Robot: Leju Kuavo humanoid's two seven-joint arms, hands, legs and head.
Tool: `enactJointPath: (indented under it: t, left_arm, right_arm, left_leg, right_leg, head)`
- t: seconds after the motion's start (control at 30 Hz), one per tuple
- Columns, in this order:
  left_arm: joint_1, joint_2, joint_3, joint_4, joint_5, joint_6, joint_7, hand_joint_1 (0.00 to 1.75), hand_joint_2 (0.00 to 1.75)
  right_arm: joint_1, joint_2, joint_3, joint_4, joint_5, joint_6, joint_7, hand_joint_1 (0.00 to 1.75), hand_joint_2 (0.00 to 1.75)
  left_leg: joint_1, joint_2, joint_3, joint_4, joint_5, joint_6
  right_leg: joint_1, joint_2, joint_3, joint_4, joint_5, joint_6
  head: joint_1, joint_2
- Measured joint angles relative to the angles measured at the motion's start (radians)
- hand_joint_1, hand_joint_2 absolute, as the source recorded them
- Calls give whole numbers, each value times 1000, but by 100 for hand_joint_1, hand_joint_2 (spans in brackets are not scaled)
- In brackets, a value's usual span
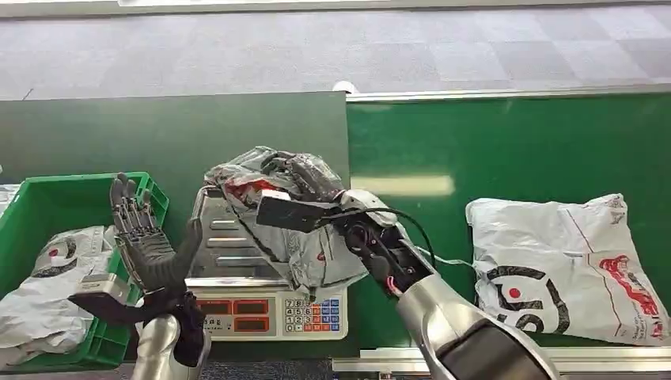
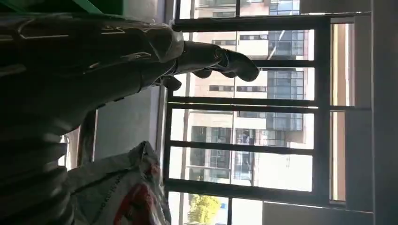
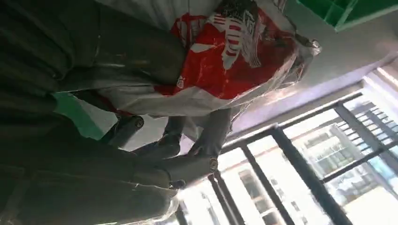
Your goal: Moved the parcel from conveyor to table for the left to box.
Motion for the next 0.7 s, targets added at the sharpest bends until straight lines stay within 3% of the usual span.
enactJointPath:
  t: [0.07,0.3,0.33,0.37,0.4,0.57,0.7]
  left_arm:
    - [0,0,-1,5,6,-12,0,0,175]
    - [-18,-4,-11,39,19,-46,0,0,175]
    - [-21,-4,-12,44,19,-51,0,0,175]
    - [-24,-6,-13,49,19,-54,0,0,175]
    - [-27,-7,-13,53,19,-55,0,0,175]
    - [-27,-8,-12,61,18,-56,0,0,175]
    - [-29,-9,-12,69,24,-77,0,0,175]
  right_arm:
    - [-3,-2,-32,22,-38,13,83,175,175]
    - [3,-16,-102,86,-138,193,187,175,175]
    - [3,-16,-109,91,-145,205,196,117,175]
    - [4,-16,-116,95,-155,212,202,24,175]
    - [4,-16,-124,99,-166,212,210,0,175]
    - [5,-16,-164,111,-230,184,220,0,175]
    - [6,-16,-209,120,-312,261,222,0,175]
  left_leg:
    - [0,0,0,0,0,0]
    - [0,0,0,0,0,0]
    - [0,1,0,0,0,0]
    - [0,1,0,0,0,0]
    - [0,1,0,0,0,0]
    - [0,1,0,0,0,0]
    - [0,1,0,0,0,0]
  right_leg:
    - [0,0,0,0,0,0]
    - [0,1,0,0,0,0]
    - [0,1,0,0,0,0]
    - [0,1,0,0,0,0]
    - [0,1,0,0,0,0]
    - [0,1,0,0,0,0]
    - [0,1,0,0,0,0]
  head:
    - [0,0]
    - [0,0]
    - [0,0]
    - [0,0]
    - [0,0]
    - [0,0]
    - [0,0]
